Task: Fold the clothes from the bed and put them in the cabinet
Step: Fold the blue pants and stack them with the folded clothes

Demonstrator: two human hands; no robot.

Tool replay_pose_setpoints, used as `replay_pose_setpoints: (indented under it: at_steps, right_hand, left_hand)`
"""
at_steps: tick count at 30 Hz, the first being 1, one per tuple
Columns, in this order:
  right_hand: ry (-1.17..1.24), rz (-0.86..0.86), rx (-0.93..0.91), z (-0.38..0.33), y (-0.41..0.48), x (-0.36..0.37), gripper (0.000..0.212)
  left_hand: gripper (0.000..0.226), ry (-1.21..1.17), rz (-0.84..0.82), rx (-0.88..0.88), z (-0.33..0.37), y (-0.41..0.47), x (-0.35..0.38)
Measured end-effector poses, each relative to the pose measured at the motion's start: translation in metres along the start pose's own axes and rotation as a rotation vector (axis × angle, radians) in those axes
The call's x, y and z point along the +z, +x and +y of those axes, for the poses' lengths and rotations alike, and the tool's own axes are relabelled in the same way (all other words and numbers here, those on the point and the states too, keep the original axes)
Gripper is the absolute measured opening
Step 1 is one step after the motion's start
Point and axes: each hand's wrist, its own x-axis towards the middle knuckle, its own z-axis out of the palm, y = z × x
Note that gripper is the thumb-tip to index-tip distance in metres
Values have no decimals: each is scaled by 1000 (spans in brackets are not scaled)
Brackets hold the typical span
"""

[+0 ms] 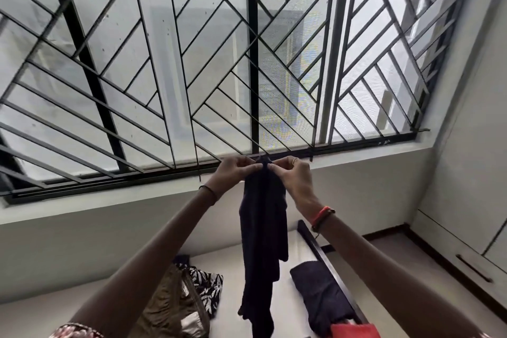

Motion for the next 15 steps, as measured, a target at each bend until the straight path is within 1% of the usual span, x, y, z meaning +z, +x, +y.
replay_pose_setpoints:
  at_steps: [2, 6, 8, 10, 13, 15]
  right_hand:
    - [19, 7, -23, -3, -1, 3, 15]
    - [50, -41, -69, -6, -5, 7, 12]
    - [73, -52, -76, -8, -4, 9, 7]
    - [92, -55, -77, -10, -2, 10, 3]
    - [126, -68, -68, -13, -2, 10, 7]
    - [161, -82, -61, -17, -3, 10, 3]
  left_hand:
    - [12, 47, -18, 21, 2, 0, 0]
    - [5, 126, -45, 53, 2, -1, -4]
    - [14, 105, -76, 42, 3, -2, -7]
    - [24, 48, -141, 30, 5, -3, -9]
    - [17, 5, -164, 32, 7, -4, -10]
    - [14, -17, -144, 49, 6, -4, -11]
